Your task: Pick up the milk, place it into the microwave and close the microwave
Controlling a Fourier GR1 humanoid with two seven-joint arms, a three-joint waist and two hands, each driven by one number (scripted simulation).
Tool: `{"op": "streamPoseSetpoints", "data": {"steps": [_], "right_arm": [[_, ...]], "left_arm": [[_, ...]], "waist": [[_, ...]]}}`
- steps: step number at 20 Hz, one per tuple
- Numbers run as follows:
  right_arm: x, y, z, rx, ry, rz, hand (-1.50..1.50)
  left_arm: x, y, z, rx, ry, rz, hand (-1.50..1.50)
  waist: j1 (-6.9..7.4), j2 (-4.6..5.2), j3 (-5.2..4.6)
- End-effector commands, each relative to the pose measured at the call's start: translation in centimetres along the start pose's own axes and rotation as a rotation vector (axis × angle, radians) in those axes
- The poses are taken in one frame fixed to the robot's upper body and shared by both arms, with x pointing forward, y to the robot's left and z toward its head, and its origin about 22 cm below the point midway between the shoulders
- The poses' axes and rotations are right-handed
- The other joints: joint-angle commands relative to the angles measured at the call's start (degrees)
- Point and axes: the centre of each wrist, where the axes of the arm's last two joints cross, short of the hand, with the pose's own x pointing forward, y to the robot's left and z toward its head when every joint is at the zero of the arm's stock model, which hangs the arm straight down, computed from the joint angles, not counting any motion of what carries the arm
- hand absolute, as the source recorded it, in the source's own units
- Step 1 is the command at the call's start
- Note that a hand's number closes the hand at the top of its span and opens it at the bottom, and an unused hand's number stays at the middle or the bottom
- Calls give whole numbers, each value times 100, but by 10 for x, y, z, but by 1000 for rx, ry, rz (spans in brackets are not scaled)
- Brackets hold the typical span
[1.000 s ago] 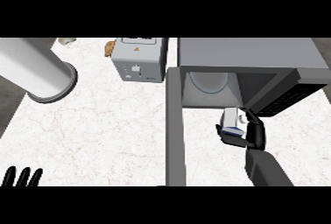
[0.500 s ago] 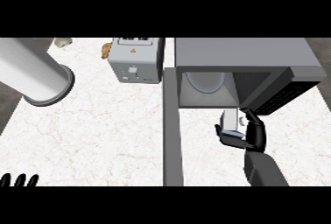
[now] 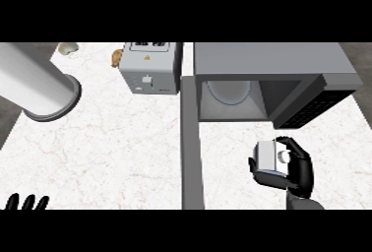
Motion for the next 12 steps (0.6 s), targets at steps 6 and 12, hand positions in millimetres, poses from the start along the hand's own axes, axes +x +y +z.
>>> {"op": "streamPoseSetpoints", "data": {"steps": [6,12], "right_arm": [[63,-3,18,38,-12,-242,150],[76,30,1,59,-4,-279,150]], "left_arm": [[16,-15,5,47,-21,-12,-150],[10,4,-1,36,-3,6,-150]], "waist": [[54,14,9],[94,36,9]]}}
